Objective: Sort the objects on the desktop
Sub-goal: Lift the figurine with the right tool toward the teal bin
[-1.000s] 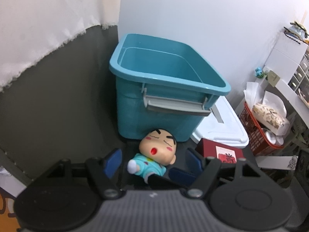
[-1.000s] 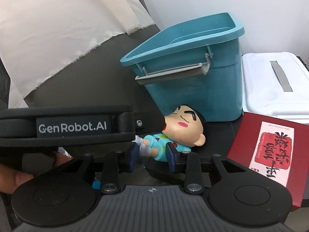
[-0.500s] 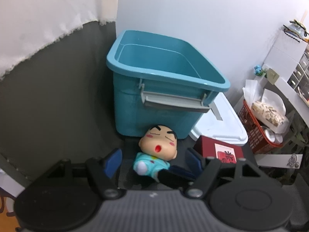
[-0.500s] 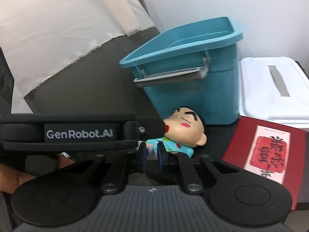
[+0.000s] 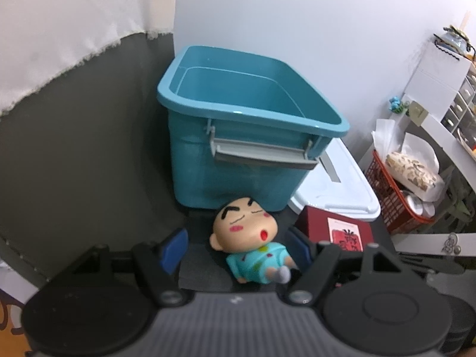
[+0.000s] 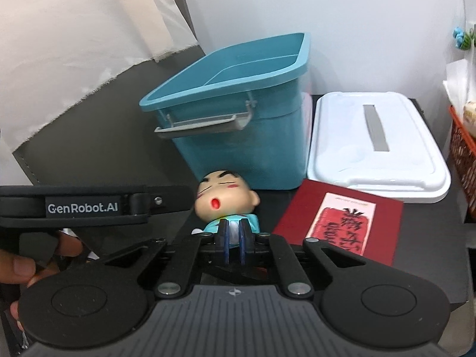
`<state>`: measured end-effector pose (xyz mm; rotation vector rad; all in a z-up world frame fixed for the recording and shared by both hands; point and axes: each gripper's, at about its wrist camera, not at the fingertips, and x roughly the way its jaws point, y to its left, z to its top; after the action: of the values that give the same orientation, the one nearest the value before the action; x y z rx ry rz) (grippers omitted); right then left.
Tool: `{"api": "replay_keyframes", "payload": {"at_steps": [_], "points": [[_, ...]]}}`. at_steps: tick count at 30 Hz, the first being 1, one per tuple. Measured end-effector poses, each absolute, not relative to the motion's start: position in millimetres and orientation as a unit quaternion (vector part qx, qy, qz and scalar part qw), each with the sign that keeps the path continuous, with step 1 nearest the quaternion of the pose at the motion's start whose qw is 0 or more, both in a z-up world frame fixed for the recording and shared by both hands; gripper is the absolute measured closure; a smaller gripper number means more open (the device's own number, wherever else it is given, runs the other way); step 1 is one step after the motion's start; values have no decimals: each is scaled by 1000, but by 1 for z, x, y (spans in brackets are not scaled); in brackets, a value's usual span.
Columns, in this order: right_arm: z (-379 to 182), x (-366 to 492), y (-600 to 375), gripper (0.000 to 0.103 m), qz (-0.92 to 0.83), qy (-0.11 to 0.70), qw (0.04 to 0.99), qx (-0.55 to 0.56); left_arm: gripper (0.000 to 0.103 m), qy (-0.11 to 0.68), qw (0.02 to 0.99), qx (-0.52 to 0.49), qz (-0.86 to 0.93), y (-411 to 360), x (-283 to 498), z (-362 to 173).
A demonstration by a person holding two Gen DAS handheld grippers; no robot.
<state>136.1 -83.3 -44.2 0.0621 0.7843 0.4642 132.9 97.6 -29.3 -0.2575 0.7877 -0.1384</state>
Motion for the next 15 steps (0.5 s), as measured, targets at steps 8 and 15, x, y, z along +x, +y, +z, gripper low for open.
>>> {"api": "replay_keyframes", "payload": {"at_steps": [8,15], "points": [[-49,129,-80,100,230,379,896,1,27,387,911,-128,-67,97,135,-33],[-66,127,-79,103,226,400,888,-4,27,391,909,-130,-70,96,136,-36]]}}
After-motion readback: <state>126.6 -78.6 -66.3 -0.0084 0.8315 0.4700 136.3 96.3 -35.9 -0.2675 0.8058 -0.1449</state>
